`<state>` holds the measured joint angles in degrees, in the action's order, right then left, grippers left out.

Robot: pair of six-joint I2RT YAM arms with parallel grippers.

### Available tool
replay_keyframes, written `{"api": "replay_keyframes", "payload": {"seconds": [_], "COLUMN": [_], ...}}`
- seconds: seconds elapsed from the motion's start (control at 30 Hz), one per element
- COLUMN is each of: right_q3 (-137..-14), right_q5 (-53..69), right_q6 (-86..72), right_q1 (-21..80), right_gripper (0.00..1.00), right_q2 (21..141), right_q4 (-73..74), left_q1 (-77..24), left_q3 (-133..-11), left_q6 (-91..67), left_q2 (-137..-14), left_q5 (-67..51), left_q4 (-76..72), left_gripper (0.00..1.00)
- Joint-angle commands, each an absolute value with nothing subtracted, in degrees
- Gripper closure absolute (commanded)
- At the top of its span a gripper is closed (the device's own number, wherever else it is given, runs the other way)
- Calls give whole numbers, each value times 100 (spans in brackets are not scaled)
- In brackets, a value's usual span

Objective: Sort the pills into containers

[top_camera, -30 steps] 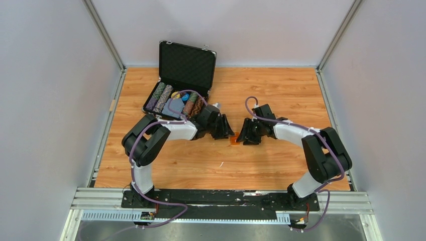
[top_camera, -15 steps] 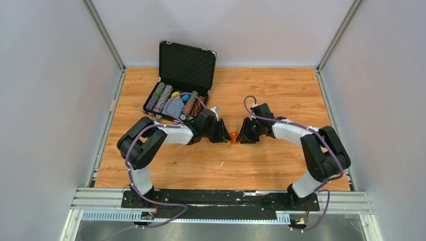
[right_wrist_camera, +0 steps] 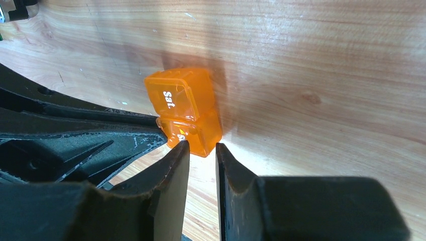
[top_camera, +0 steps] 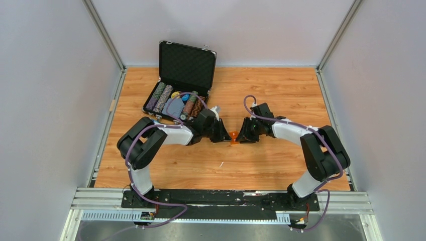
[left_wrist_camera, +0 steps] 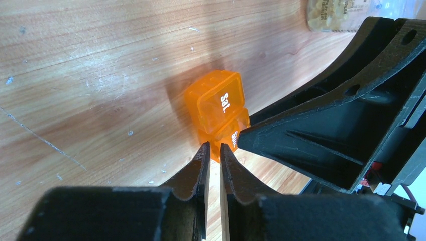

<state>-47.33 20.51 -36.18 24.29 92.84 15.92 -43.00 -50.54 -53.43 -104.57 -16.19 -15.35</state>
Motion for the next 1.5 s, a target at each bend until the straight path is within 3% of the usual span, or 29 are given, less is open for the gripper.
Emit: {"api": "replay_keyframes", "payload": {"seconds": [0.0, 1.07, 1.33, 1.47], "right_q3": [-4728, -4649, -4642, -4662], "right_q5": [1581, 1317, 1208, 1201], "right_q6": [-3541, -3703, -3884, -3948], "right_q1": [2452, 2485, 2496, 2496], "right_gripper": [75, 78, 78, 77], "right_q2": [9573, 10106, 10050, 10020], "right_q4": [1731, 1645, 1658, 1659], "left_q1": [-4307, -4687, -4702, -4698], "left_q3": [-5084, -5247, -5126, -5152], "left_q6": [-5167, -4082, -4057, -4025], "left_q2": [-10438, -11194, -11214, -11156], "left_q5": [-1461, -291, -319, -379], "left_q4": [-1375, -39, -143, -205], "left_gripper": [83, 81, 100, 100]}}
